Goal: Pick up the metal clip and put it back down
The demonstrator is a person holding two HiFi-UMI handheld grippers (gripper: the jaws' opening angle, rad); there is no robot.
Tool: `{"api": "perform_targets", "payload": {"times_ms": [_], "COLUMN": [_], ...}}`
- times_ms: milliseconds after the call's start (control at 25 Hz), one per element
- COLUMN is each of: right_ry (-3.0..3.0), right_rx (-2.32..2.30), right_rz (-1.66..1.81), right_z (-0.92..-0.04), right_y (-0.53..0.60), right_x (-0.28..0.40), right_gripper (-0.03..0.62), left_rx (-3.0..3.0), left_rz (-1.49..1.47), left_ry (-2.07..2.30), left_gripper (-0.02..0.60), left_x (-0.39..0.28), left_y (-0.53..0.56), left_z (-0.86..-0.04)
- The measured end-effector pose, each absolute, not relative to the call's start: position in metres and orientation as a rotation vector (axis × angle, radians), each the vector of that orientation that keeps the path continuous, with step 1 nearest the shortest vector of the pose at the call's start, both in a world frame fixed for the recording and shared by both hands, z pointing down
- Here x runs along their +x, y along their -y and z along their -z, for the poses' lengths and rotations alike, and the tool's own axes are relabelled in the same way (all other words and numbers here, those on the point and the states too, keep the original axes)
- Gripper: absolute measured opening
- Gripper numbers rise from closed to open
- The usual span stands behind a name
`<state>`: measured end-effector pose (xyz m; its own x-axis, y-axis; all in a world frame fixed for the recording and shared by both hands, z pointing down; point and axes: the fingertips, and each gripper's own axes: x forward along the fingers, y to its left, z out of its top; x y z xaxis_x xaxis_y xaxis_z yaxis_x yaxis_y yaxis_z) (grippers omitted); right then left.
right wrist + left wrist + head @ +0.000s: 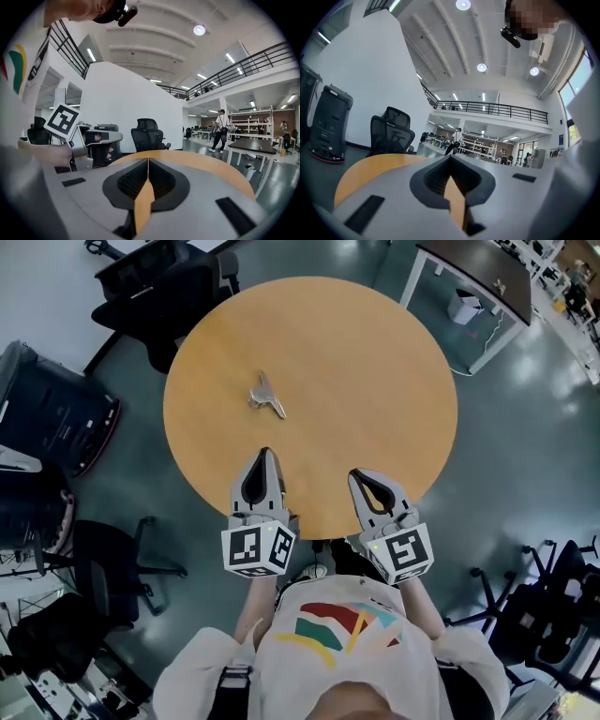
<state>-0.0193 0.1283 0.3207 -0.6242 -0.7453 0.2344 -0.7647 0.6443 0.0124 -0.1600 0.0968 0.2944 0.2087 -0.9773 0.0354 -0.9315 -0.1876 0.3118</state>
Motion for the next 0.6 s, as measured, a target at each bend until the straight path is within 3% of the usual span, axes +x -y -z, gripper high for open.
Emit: {"api": "perform_targets", "payload": {"times_ms": [600], "right_ry": [2.742], "right_rx": [1.054], "right_rz": [-0.272], "right_z": [-0.353], "right_y": [0.023], "right_x": [0.026], "right_gripper": [0.014], "left_rx": [2.095], "left_rz": [-0.003], "left_ry": [2.067], "left_gripper": [0.043], "left_x": [-0.143], "left_y": [-0.016], "left_z": [-0.293]}}
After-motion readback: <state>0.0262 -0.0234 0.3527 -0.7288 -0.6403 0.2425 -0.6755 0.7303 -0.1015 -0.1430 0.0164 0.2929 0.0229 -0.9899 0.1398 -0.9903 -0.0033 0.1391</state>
